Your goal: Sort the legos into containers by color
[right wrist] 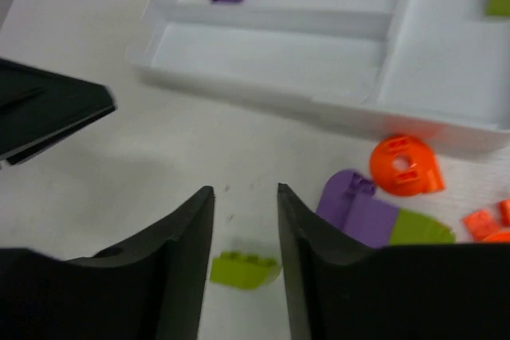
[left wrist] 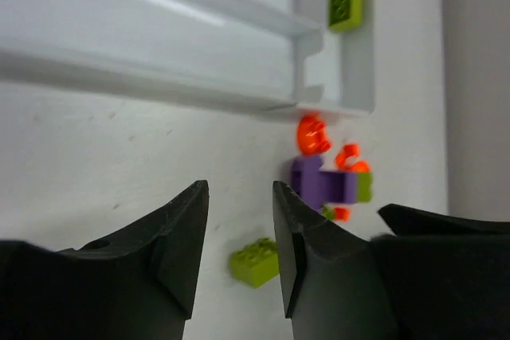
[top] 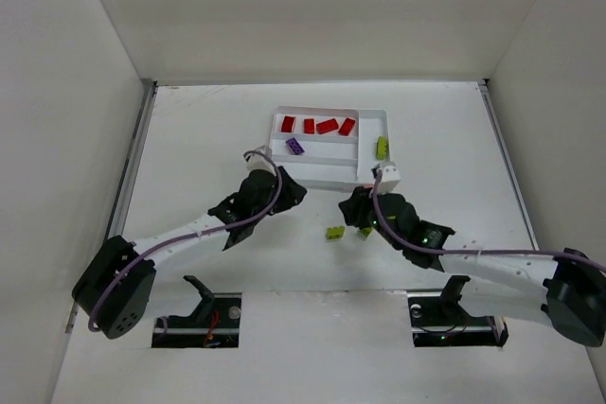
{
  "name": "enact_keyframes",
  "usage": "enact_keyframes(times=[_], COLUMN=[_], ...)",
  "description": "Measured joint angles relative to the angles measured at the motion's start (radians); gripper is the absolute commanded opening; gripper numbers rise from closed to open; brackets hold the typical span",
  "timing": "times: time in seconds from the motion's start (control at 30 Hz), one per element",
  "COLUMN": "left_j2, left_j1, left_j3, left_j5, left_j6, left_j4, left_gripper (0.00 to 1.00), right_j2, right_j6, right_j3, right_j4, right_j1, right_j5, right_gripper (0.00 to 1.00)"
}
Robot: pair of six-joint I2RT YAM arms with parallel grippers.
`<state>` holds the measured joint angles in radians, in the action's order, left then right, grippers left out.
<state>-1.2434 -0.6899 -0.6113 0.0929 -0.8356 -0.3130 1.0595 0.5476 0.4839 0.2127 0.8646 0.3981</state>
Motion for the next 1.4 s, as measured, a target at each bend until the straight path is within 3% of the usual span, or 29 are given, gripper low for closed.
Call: enact_keyframes(times=[0.1, 0.23, 0.53, 0.87, 0.93, 1.03, 1.27, 1.4], left_j2=[0.044, 0.121, 0.213, 0.233, 0.233, 0.232, 0.224, 0.226], left_j1=[-0.021, -0.010, 0.039, 0.084, 0.092, 0.109, 0.137, 0.143], left_j3=[0.126, 0.224, 0.293, 0.359, 0.362, 0.365, 0.376, 0.383], left_j5=[0.021, 0.031, 0.026, 0.005, -0.005, -0.026, -0.073, -0.087], left_j6=[0.018, 0.035, 0.066, 0.082, 0.085, 0.087, 0.086, 0.085], left_j4=[0.007, 0.005, -0.136, -0.200, -0.218, -0.237, -0.266, -0.279], left_gripper=[0.36, 0.41, 0.46, 0.46, 0.46, 0.46, 0.46, 0.46], right_j2=[0.000, 0.009, 0.278, 0.447, 0.459, 0.472, 0.456, 0.394], right_j6=[0.016, 0.046, 0.078, 0.088, 0.097, 0.113, 0.119, 0.075], right_j3=[0.002, 0.010, 0.095, 0.178, 0.196, 0.224, 0.281, 0.317], right_j4=[-0.080, -0.176, -0.212, -0.214, -0.236, -0.268, -0.335, -0.347], right_j1=[0.126, 0.173, 0.178, 0.193, 0.211, 0.238, 0.255, 0.203], right_j5=[0.020, 0.023, 0.013, 0.018, 0.031, 0.052, 0.090, 0.088], right_gripper=[0.71, 0.86, 0.91, 0.73, 0.59, 0.49, 0.48, 0.48])
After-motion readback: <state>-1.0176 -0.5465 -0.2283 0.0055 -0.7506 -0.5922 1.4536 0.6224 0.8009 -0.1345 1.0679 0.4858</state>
